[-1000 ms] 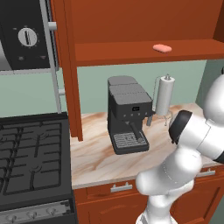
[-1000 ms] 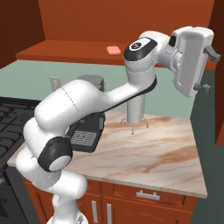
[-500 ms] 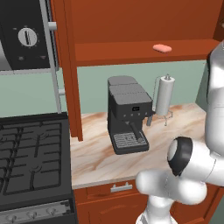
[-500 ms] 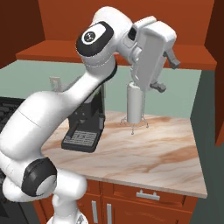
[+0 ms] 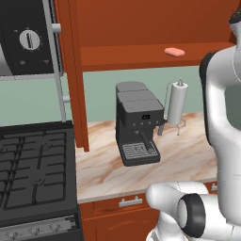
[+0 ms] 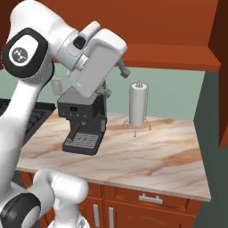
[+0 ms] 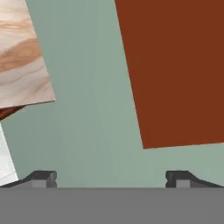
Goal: Open the cabinet. Pick the bar soap and place it next to the sink. Then close the cabinet.
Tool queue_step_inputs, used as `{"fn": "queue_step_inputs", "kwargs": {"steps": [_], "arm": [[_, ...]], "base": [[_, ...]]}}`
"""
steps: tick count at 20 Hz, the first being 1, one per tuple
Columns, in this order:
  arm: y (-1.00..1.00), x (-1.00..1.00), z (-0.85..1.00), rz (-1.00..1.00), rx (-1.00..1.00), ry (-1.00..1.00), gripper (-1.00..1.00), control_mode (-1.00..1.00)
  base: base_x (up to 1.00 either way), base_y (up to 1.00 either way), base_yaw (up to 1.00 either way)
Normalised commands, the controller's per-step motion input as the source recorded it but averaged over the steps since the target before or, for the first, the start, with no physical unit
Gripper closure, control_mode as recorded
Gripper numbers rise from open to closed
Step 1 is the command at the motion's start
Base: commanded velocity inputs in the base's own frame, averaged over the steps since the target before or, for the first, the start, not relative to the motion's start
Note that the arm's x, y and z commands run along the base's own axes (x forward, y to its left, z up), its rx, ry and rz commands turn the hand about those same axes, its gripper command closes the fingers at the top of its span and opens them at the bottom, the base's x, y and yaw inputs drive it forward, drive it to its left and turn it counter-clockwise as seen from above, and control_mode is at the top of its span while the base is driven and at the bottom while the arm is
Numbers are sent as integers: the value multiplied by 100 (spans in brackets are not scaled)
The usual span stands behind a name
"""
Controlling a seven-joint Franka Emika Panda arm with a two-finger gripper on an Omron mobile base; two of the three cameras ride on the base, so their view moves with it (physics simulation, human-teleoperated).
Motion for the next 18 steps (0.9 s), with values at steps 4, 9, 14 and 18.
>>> {"fn": "queue_step_inputs", "kwargs": {"steps": [4, 9, 14, 18], "arm": [[91, 0, 0, 66, 23, -8, -100, -100], [61, 39, 0, 58, 29, -24, -100, -100], [14, 37, 0, 34, 40, -46, -100, -100], [8, 36, 0, 11, 36, -40, -100, -100]], "base": [[0, 0, 0], [0, 0, 0], [0, 0, 0], [0, 0, 0]]}}
